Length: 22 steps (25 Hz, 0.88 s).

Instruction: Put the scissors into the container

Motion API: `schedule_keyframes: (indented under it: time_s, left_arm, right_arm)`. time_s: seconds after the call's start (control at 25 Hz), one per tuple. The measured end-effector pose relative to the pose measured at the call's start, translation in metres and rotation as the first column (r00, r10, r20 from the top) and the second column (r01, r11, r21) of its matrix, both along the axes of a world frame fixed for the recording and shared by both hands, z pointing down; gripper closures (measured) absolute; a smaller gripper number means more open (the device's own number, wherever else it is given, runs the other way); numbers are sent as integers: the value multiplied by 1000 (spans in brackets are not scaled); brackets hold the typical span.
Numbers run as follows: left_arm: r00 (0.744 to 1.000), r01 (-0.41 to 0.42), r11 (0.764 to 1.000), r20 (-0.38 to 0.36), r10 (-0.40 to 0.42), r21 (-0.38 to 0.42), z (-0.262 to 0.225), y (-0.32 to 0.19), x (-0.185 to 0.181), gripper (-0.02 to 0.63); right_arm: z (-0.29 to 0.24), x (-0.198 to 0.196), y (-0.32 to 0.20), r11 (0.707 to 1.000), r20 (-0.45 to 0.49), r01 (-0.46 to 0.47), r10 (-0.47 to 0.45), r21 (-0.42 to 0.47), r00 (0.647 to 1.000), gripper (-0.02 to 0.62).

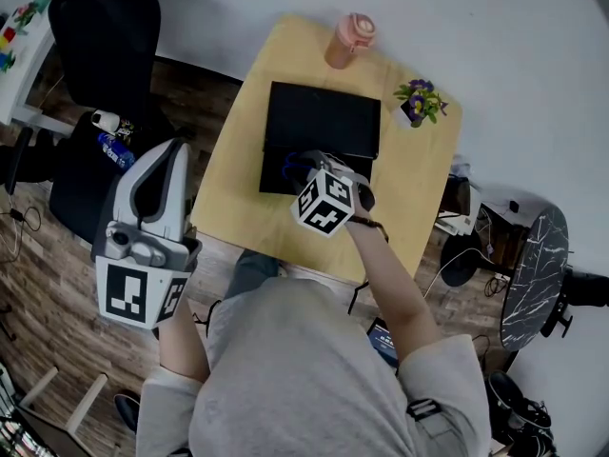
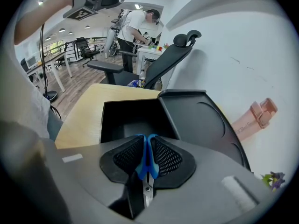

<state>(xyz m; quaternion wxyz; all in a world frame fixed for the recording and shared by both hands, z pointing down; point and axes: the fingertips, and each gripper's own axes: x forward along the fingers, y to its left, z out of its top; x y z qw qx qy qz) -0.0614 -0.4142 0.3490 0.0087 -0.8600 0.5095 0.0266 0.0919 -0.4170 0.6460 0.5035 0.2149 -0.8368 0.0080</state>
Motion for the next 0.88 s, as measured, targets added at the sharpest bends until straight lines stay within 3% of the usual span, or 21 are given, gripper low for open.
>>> schedule_keyframes:
  time_s: [0.24,0.36,0.48,0.64,0.88]
  left_arm:
    - [1000,-23,1000,-1,23,8,-5,2,10,551]
    - [999,-41,999,-1,41,20,-10,5,18,551]
    - [998,-63,997,-2,63,34,-16,8,26,551]
    - [996,-91,994,-6,92,52,-25,15,38,551]
    - [990,-137,987,-5,138,87,-39,28,58,551]
  right_arm:
    - [-28,4,1,991,148,-130,131,-14,980,525]
    - [-47,9,3,979,233,-204,200,-6,952,591]
    - [-66,17,8,963,307,-269,255,4,917,592]
    - [-102,31,12,927,400,-372,322,52,858,592]
    - [-157,60,24,848,532,-516,383,122,755,592]
